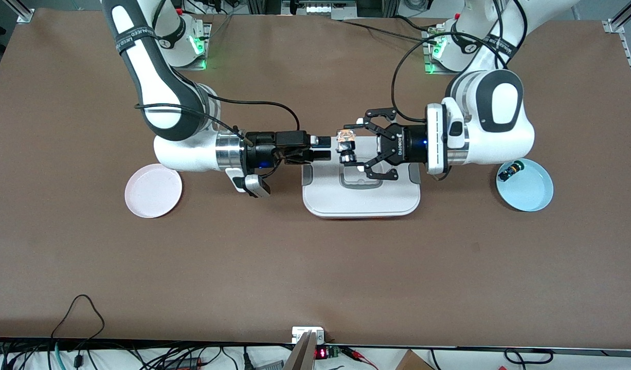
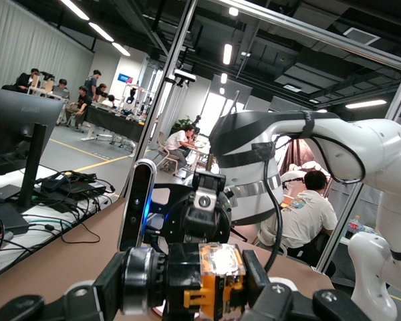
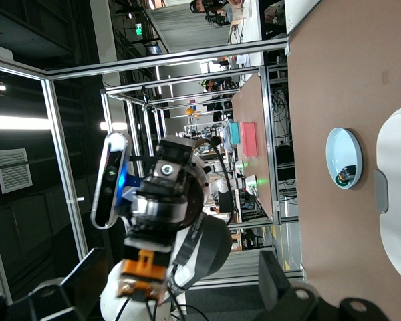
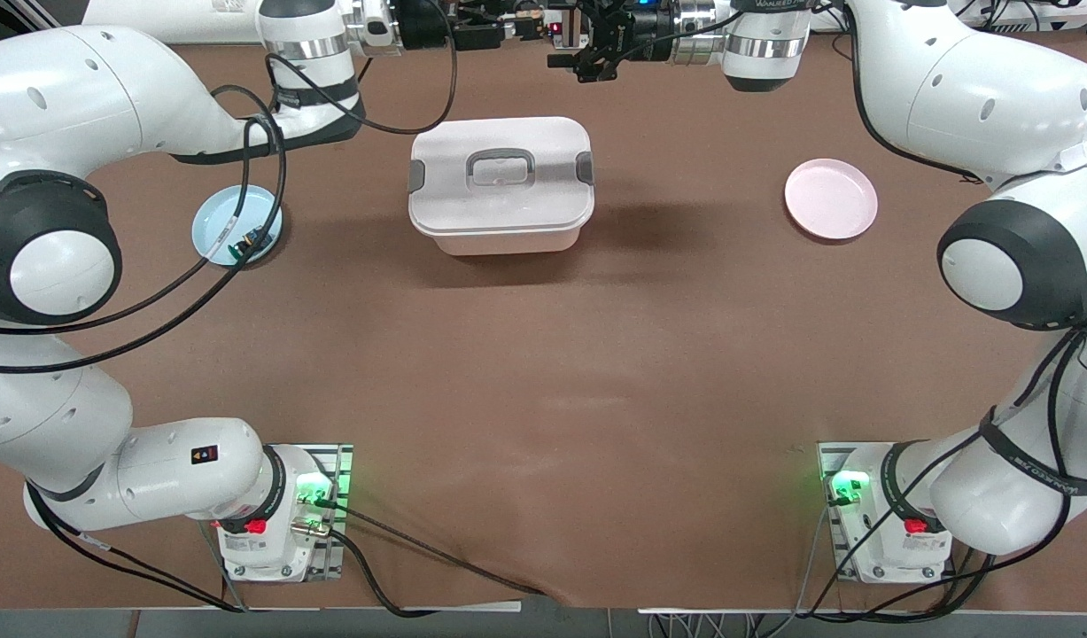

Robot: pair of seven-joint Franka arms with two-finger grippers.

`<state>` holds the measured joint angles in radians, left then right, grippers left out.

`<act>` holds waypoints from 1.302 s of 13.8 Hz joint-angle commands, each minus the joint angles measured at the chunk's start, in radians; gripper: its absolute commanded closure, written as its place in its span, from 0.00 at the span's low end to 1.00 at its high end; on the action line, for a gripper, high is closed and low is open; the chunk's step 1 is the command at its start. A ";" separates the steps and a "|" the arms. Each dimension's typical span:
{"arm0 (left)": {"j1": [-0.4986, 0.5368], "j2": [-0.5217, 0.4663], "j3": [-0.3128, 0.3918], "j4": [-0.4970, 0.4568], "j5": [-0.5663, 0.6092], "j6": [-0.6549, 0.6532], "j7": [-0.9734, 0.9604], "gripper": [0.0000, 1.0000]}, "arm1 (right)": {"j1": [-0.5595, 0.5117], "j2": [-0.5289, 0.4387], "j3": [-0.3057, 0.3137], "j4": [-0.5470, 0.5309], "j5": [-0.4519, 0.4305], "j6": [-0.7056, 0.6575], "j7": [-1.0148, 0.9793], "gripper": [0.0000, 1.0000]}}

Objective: Transfer orange switch to right arm and place
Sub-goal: 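Carry the switch toward the right gripper above the white box, then close the right gripper on the switch held by the left gripper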

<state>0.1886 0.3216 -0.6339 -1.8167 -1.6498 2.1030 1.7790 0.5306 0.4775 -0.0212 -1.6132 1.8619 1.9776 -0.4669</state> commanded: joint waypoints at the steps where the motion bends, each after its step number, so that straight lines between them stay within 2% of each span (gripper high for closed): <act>1: -0.014 0.008 -0.036 0.034 -0.022 0.087 -0.035 1.00 | 0.012 0.010 -0.003 0.022 0.022 -0.002 0.001 0.01; 6: -0.028 0.027 -0.036 0.033 -0.018 0.095 -0.021 1.00 | 0.009 0.010 -0.003 0.026 0.023 -0.013 0.005 0.03; 7: -0.028 0.031 -0.036 0.033 -0.015 0.095 -0.020 1.00 | 0.009 0.010 -0.003 0.026 0.022 -0.013 -0.007 0.10; 9: -0.028 0.033 -0.036 0.033 -0.015 0.095 -0.016 1.00 | 0.011 0.010 -0.003 0.026 0.020 -0.016 -0.012 0.44; 11: -0.028 0.036 -0.036 0.033 -0.016 0.095 -0.016 1.00 | 0.011 0.007 -0.003 0.026 0.020 -0.013 -0.012 0.61; 15: -0.028 0.036 -0.036 0.033 -0.021 0.095 -0.018 1.00 | 0.009 0.004 -0.003 0.026 0.020 -0.013 -0.059 0.77; 18: -0.028 0.036 -0.036 0.033 -0.024 0.095 -0.021 1.00 | 0.008 0.006 -0.003 0.026 0.022 -0.013 -0.078 0.78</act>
<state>0.1661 0.3497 -0.6671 -1.8040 -1.6497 2.1933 1.7842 0.5359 0.4775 -0.0230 -1.5969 1.8731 1.9728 -0.4731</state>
